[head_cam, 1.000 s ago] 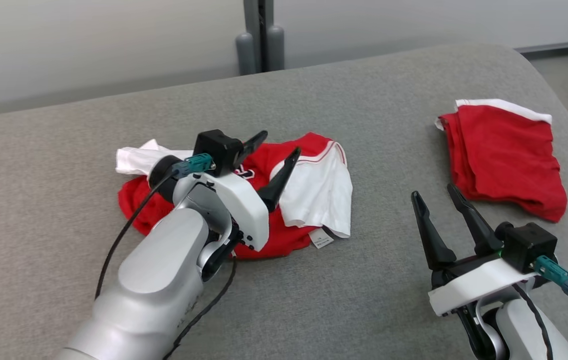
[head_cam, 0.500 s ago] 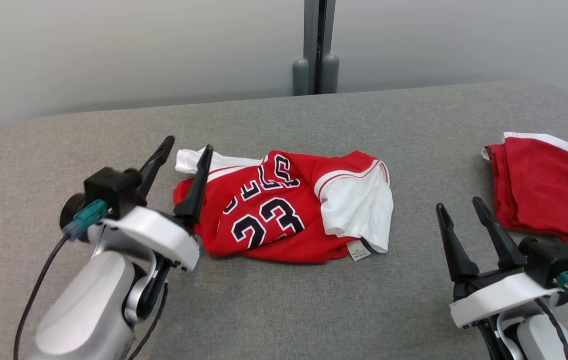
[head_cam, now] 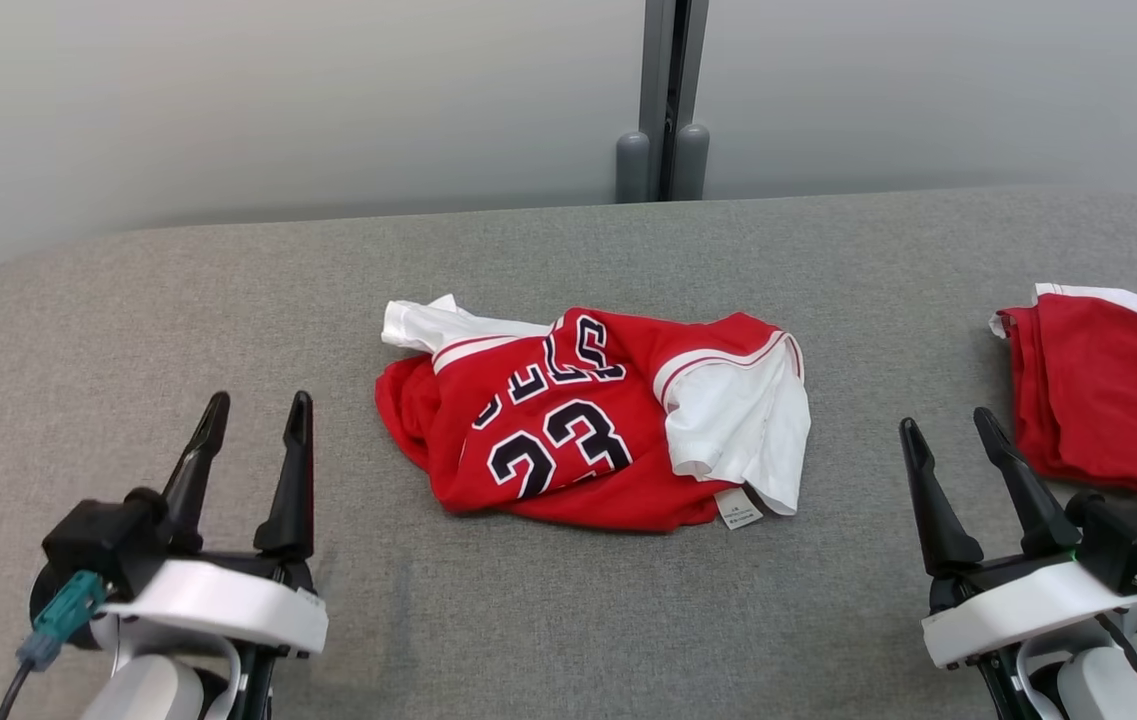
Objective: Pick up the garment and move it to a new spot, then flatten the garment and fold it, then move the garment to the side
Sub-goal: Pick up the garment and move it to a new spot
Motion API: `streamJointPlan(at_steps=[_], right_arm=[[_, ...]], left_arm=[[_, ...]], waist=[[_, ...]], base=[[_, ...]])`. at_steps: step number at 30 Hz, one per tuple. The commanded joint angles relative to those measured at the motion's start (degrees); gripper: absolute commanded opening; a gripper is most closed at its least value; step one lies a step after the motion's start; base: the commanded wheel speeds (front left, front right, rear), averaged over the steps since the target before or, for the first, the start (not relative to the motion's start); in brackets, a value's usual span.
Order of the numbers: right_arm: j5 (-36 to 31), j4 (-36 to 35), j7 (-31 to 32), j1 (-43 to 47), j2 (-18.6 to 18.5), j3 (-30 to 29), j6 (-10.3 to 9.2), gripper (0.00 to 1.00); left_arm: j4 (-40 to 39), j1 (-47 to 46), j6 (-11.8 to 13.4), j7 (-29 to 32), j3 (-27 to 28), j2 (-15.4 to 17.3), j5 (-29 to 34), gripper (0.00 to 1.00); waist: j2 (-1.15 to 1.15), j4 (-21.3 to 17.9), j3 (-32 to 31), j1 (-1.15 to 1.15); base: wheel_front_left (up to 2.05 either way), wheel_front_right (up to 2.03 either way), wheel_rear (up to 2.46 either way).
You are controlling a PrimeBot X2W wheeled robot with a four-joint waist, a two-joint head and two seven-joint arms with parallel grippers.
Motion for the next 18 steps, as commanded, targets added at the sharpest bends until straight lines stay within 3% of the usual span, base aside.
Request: streamJointPlan(at_steps=[1,8,18], right_arm=[[-0.2,-0.3,-0.3,0.7,-0.3,-0.4,0.01,1.00],[-0.1,-0.2,-0.3,1.2,-0.2,-0.6,0.01,1.00],[-1.8,-1.3,-0.3,2.1,0.3,-2.5,0.01,1.00]], left_arm=[[-0.9,1.6,0.8,-0.4,1.0,-0.2,0.6,1.00],[-4.2,8.2,2.8,-0.7,5.7,-3.0,3.9,1.00],[-5.1,12.9,0.4,-0.7,11.0,-6.9,9.0,1.00]], waist=[[0.00,-0.1,-0.1,0.00],[0.00,-0.8,-0.6,0.00],[0.00,-1.1,-1.7,0.00]], base=[[0.00,0.00,0.00],[0.00,0.00,0.00],[0.00,0.00,0.00]])
